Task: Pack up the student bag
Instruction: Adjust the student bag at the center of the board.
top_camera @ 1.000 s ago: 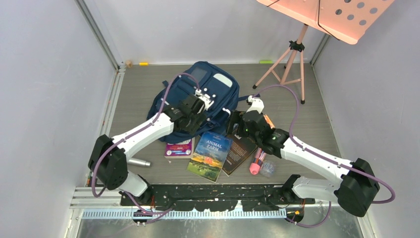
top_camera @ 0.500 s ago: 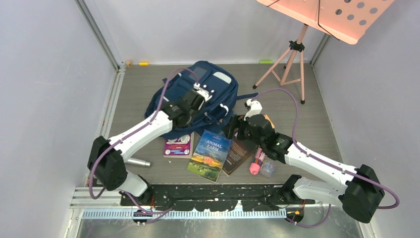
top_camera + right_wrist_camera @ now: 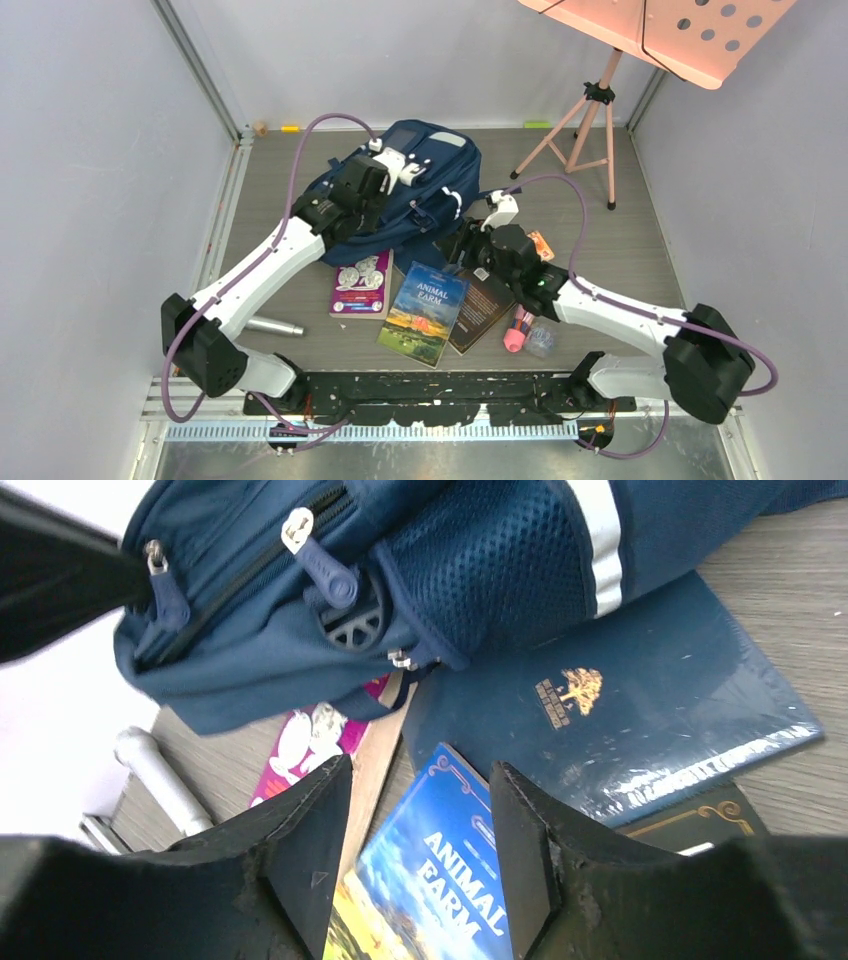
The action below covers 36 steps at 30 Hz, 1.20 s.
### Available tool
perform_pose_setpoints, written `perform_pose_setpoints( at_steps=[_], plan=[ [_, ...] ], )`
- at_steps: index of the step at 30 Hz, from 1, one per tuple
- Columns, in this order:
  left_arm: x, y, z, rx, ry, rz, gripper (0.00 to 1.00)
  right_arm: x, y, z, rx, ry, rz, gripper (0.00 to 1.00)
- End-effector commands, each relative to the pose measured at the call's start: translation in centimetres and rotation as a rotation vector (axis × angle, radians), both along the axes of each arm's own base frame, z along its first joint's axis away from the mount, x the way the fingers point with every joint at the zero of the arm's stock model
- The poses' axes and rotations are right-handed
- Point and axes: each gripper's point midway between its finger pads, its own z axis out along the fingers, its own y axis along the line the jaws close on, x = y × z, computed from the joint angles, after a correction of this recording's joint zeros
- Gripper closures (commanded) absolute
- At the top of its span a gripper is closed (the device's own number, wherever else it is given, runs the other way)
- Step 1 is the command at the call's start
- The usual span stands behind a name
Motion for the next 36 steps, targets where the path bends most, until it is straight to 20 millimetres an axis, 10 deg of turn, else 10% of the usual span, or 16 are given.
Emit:
perform_pose_setpoints(
  at_steps=[1, 11, 27, 36],
  plan=[
    [0.8, -1.1, 5.7, -0.17, -0.195, -0.023, 1.0, 2.4, 2.1, 4.8, 0.224, -0.075, -0.065, 0.44],
    [0.2, -0.6, 4.5, -0.193, -0.18, 0.001, 1.0, 5.3, 4.4, 3.3, 0.236, -0.073, -0.11, 0.61],
    [0.3, -0.4, 4.4, -0.181, -0.176, 0.011, 1.0, 3.1, 5.4, 1.1, 0.138, -0.078, -0.117, 0.77],
    [0.4, -0.2, 4.1, -0.168, -0.175, 0.018, 1.0, 5.6, 2.6, -1.3, -0.051, -0.114, -0.303, 0.8]
  ],
)
